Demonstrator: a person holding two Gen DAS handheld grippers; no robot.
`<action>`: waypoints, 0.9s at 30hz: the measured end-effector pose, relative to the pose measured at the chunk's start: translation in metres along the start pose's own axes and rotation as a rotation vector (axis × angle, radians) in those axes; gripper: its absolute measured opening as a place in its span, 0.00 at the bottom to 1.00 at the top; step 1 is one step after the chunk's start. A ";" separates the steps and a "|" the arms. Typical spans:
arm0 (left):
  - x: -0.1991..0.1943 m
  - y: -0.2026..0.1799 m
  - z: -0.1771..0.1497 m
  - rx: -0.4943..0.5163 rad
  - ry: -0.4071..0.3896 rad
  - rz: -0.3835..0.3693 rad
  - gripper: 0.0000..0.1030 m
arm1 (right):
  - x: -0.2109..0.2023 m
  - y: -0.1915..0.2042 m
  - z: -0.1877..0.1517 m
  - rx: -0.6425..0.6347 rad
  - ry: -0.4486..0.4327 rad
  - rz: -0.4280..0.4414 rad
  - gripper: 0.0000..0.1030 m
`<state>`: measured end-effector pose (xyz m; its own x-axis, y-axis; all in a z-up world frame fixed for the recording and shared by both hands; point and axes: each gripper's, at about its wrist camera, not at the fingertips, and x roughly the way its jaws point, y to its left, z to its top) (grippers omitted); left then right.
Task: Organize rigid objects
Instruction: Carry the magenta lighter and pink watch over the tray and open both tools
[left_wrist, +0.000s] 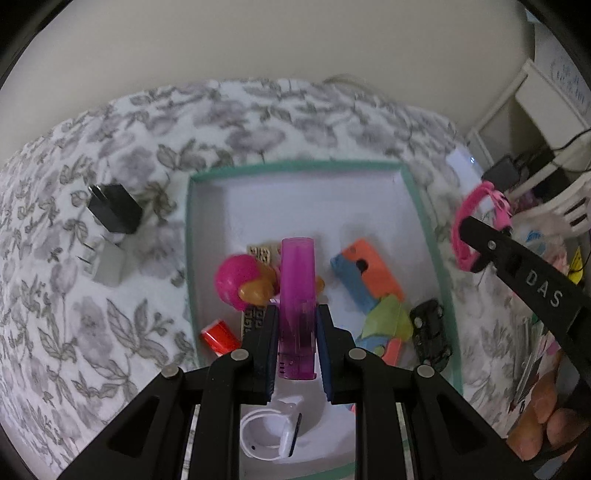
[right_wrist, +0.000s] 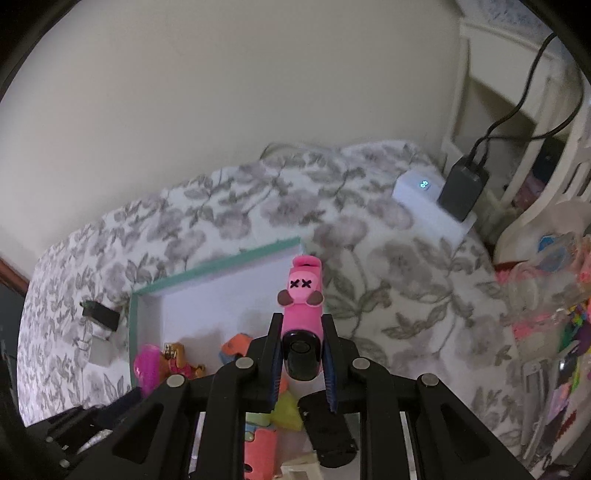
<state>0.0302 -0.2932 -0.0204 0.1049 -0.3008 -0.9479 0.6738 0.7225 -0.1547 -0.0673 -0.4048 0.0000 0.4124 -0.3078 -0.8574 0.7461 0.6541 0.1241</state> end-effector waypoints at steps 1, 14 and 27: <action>0.002 0.000 0.000 0.003 0.007 0.005 0.20 | 0.006 0.002 -0.002 -0.006 0.016 0.004 0.19; 0.024 -0.004 -0.011 0.021 0.070 0.021 0.20 | 0.051 0.017 -0.023 -0.068 0.162 -0.030 0.20; 0.030 -0.002 -0.009 0.008 0.093 0.041 0.20 | 0.049 0.023 -0.018 -0.081 0.181 -0.074 0.44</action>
<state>0.0254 -0.2984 -0.0511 0.0643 -0.2112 -0.9753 0.6761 0.7280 -0.1131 -0.0396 -0.3921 -0.0481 0.2518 -0.2329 -0.9394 0.7237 0.6898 0.0230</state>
